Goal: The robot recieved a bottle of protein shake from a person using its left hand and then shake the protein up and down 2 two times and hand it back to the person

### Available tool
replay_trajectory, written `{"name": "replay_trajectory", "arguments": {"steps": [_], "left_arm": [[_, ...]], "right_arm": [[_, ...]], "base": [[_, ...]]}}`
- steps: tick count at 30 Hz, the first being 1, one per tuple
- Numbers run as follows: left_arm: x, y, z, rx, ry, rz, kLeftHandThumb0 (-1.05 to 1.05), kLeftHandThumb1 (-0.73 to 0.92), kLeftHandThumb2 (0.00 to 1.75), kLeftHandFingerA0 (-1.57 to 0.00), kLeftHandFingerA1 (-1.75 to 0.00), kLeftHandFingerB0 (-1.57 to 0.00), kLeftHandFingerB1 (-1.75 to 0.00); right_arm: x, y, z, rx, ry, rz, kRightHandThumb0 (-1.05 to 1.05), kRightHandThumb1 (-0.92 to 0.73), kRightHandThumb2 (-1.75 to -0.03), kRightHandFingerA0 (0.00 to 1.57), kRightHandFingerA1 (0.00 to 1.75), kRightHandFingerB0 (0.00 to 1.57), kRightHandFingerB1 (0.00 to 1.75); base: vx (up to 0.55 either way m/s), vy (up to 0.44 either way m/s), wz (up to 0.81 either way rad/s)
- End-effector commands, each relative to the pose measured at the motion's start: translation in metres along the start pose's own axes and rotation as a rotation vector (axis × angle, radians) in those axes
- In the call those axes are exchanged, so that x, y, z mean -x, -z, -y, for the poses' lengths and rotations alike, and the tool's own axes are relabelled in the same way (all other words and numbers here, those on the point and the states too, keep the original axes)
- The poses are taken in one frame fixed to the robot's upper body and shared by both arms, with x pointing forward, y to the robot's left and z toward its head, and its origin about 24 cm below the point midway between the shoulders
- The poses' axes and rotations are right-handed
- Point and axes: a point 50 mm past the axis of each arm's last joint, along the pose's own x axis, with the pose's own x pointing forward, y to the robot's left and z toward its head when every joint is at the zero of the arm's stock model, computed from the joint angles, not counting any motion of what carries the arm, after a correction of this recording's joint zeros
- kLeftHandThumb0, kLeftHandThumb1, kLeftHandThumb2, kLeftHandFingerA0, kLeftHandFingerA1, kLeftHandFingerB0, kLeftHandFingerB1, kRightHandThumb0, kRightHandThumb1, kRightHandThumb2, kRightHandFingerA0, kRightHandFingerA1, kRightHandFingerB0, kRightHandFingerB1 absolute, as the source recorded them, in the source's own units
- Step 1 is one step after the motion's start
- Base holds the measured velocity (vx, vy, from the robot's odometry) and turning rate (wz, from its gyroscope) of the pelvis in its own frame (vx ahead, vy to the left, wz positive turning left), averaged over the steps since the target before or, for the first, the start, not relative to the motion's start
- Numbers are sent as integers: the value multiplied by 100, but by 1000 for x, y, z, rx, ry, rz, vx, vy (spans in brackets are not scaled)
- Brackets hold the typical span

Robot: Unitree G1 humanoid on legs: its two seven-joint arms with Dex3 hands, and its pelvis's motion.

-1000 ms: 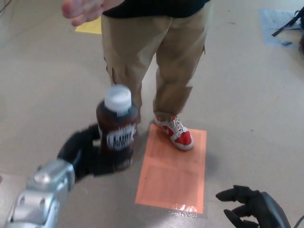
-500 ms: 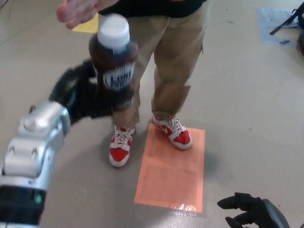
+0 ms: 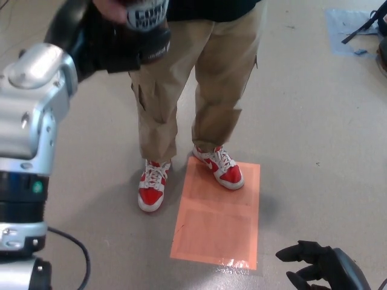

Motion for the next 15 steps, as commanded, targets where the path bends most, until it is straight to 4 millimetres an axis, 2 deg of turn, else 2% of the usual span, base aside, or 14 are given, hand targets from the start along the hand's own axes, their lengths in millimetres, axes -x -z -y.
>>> {"name": "replay_trajectory", "arguments": {"steps": [1,4,10,11,12,13,14,15], "left_arm": [[2,-4,-9,11,-20,-9,-20,80,70,-78,-157,-73,-110],[2,-3,-11,15,-29,-14,-22,79,70,-81,-154,-77,-106],[3,2,-9,24,-22,-16,-18,81,67,-80,-156,-75,-102],[3,2,-8,27,-19,-15,-18,80,67,-81,-156,-78,-95],[4,1,-7,-7,-27,-23,-39,73,62,-96,-68,-65,-44],[6,0,-5,-58,-42,-34,-39,73,62,-96,-68,-65,-44],[8,0,-4,-64,19,-52,-72,56,84,-26,-46,-12,-38],[10,1,-4,-73,97,-72,-80,56,96,0,-19,0,-17]], "right_arm": [[-4,0,6,11,0,-14,-28,-69,-60,80,44,75,43],[-7,-3,8,8,-1,2,-28,-69,-60,79,44,75,43],[-10,-4,10,-5,7,-13,-29,-68,-60,79,45,75,43],[-10,-4,11,-5,7,-12,-29,-68,-60,79,45,75,43],[-11,-4,11,-9,7,-13,-29,-69,-60,80,45,75,43],[-11,-5,12,-16,8,-14,-29,-69,-60,80,45,75,43],[-12,-5,12,-18,8,-11,-28,-68,-60,80,45,76,44],[-11,-6,12,-21,11,-5,-28,-68,-60,83,45,77,44]], "base": [[0,0,0],[0,0,0],[0,0,0],[0,0,0],[0,0,0],[0,0,0],[0,0,0],[0,0,0]]}}
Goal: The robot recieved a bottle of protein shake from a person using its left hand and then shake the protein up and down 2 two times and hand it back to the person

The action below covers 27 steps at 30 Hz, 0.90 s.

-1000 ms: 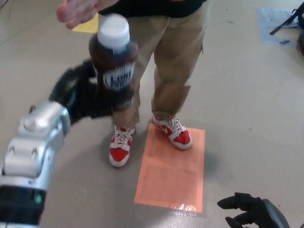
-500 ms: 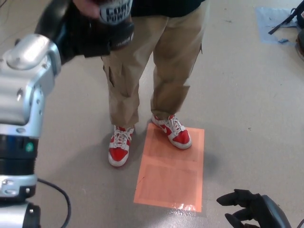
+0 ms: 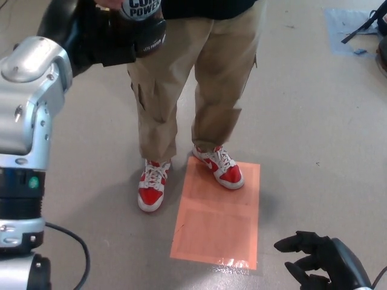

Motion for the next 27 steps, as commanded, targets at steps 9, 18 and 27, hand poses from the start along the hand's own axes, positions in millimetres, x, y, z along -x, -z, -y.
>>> {"name": "replay_trajectory", "arguments": {"steps": [9,18,27], "left_arm": [[11,5,-13,-96,185,-88,-98,62,102,0,-2,0,0],[28,51,-24,-348,47,-121,-83,75,103,-28,-46,-12,-39],[87,206,-18,-950,-4,-377,-49,66,60,-53,-38,-25,-30]], "right_arm": [[-10,-4,13,-16,33,-4,-28,-66,-60,83,46,77,45],[-27,-18,34,-2,74,22,-27,-69,-60,77,45,75,43],[-30,-21,30,133,48,21,-30,-69,-62,82,46,66,41]], "base": [[0,0,0],[0,0,0],[0,0,0]]}}
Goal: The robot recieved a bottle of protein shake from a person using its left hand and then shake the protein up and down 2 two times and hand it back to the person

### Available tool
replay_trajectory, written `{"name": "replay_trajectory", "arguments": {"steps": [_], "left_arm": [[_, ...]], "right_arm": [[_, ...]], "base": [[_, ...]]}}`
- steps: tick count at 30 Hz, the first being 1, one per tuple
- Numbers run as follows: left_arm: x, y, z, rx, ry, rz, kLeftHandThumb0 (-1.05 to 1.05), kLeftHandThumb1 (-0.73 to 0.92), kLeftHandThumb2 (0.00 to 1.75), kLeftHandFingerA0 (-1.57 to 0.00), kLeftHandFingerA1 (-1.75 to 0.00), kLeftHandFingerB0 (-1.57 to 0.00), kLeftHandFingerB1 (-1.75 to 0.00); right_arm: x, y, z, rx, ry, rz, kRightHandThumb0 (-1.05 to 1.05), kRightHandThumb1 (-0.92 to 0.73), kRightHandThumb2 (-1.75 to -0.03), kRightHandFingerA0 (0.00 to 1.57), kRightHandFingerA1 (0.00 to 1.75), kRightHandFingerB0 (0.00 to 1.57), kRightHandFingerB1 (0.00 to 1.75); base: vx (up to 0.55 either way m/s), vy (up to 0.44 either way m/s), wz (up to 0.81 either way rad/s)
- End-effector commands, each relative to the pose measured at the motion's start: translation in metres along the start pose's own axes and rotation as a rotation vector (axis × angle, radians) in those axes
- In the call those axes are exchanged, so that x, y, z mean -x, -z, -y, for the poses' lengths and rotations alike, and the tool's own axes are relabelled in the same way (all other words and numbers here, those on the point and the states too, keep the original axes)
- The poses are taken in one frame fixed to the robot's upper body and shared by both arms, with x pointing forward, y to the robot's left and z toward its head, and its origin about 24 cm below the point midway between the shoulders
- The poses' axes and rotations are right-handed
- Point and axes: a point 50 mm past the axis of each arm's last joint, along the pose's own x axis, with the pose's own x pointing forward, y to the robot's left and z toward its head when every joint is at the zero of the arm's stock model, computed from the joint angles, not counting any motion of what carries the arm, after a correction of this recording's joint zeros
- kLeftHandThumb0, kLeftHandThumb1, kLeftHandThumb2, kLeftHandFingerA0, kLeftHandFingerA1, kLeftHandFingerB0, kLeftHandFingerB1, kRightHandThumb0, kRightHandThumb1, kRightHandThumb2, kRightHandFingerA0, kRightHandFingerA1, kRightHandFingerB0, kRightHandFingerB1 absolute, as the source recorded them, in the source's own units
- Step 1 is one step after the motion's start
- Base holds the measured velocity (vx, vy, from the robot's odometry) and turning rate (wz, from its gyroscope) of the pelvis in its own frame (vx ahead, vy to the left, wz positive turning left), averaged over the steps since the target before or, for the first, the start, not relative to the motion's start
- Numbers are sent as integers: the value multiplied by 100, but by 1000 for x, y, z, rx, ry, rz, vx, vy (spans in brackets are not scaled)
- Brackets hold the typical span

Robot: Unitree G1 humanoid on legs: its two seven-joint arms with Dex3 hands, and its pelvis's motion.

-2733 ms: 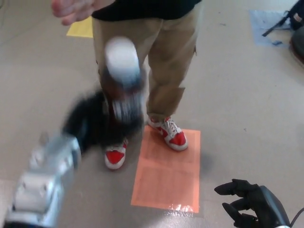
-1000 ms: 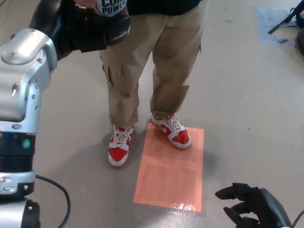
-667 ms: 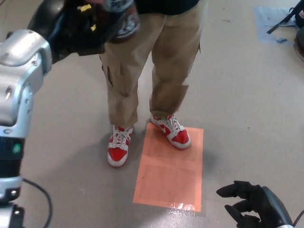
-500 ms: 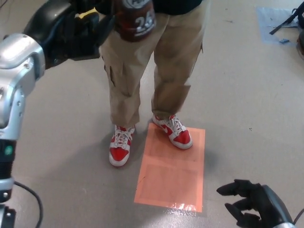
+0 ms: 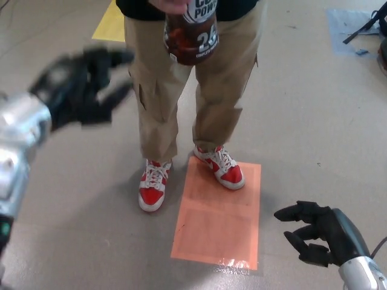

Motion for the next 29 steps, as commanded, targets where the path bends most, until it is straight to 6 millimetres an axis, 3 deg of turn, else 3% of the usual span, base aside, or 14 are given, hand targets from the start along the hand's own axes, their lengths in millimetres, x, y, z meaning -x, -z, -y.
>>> {"name": "replay_trajectory", "arguments": {"steps": [1,2,3,10,19,20,22,23,29], "left_arm": [[18,122,33,-699,-181,-108,-49,66,60,-53,-38,-25,-30],[23,136,37,-808,-185,-127,-52,66,60,-54,-38,-24,-30],[23,139,38,-840,-188,-130,-54,66,60,-53,-38,-24,-30],[28,161,48,-900,-183,-191,-61,76,63,-50,-37,-18,-28],[28,168,51,-869,-207,-201,-62,77,64,-47,-37,-17,-28],[28,168,50,-862,-203,-206,-65,67,92,-38,-49,-11,-39],[27,169,49,-859,-205,-206,-65,67,92,-39,-49,-12,-40],[27,168,47,-862,-208,-204,-61,79,65,-47,-37,-18,-28],[26,166,47,-852,-242,-169,-59,81,64,-47,-37,-20,-29]], "right_arm": [[-5,3,9,152,-2,-29,-30,-69,-62,82,46,66,41],[-7,2,10,173,4,-25,-34,-69,-62,73,42,65,40],[-7,2,10,181,6,-25,-35,-58,-95,64,62,53,57],[-10,1,10,223,-10,-39,-41,-61,-96,62,60,51,55],[-11,0,11,208,0,-43,-39,-60,-96,66,62,51,55],[-11,0,11,205,-1,-46,-39,-60,-97,65,62,50,55],[-13,-1,12,200,-4,-50,-38,-61,-97,64,62,50,55],[-13,-2,12,200,-5,-50,-37,-60,-98,63,63,49,55],[-14,-2,12,210,-23,-53,-40,-63,-97,56,58,50,54]], "base": [[0,0,0],[0,0,0],[0,0,0],[0,0,0],[0,0,0],[0,0,0],[0,0,0],[0,0,0],[0,0,0]]}}
